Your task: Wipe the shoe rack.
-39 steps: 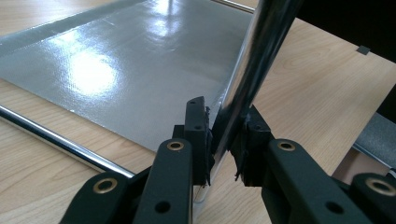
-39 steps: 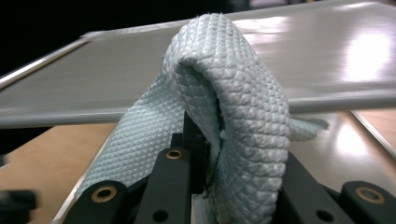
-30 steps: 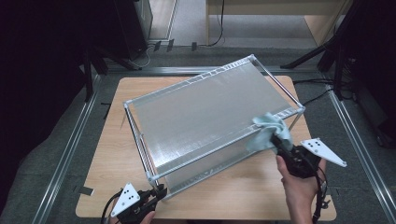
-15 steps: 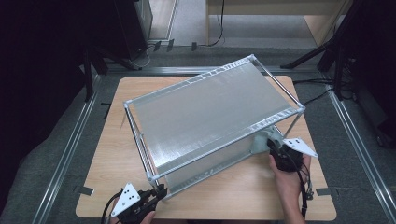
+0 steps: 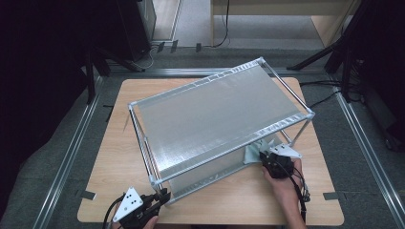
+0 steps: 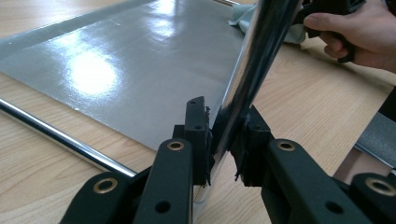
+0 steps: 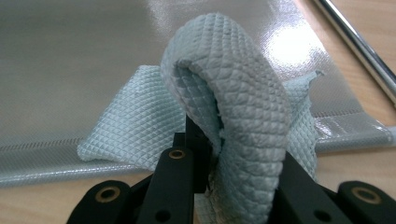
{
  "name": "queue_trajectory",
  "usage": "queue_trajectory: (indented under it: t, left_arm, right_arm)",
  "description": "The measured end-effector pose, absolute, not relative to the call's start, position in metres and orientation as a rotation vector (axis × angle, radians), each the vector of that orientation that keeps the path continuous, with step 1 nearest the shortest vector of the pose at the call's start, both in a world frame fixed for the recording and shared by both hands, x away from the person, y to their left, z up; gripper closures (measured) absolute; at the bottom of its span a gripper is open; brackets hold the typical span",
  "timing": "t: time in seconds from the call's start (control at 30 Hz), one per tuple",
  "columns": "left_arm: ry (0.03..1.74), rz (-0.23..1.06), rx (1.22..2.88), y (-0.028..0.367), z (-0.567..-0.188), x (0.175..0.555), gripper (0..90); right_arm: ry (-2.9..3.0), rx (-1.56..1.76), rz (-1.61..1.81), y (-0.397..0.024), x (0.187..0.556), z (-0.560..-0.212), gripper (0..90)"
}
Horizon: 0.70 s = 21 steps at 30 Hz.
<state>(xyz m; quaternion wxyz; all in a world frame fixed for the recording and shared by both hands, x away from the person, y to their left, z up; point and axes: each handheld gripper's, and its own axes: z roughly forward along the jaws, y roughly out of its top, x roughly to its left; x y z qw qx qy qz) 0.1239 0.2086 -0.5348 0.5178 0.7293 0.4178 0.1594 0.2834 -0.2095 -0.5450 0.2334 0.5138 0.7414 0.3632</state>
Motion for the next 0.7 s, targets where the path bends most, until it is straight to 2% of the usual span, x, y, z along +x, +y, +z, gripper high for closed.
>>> queue_trajectory:
  t: [0.23, 0.27, 0.37, 0.47, 0.53, 0.7]
  left_arm:
    - [1.007, 0.381, 1.757, 0.213, -0.534, 0.123, 77.5]
    - [1.006, 0.379, 1.756, 0.213, -0.534, 0.124, 77.4]
    - [1.003, 0.373, 1.753, 0.214, -0.534, 0.124, 77.2]
    - [1.009, 0.372, 1.735, 0.215, -0.534, 0.123, 76.3]
    - [1.001, 0.378, 1.726, 0.215, -0.533, 0.123, 75.2]
    - [0.989, 0.400, 1.742, 0.214, -0.532, 0.122, 77.2]
  right_arm:
    - [2.022, 1.496, 0.989, -0.218, 0.259, -0.542, 81.3]
    - [2.026, 1.506, 0.988, -0.220, 0.257, -0.540, 79.5]
    - [1.977, 1.524, 1.011, -0.228, 0.250, -0.532, 61.2]
    - [1.987, 1.490, 1.045, -0.232, 0.245, -0.525, 56.6]
    - [2.020, 1.456, 1.032, -0.232, 0.243, -0.526, 59.9]
    - [2.075, 1.450, 0.980, -0.230, 0.250, -0.535, 82.4]
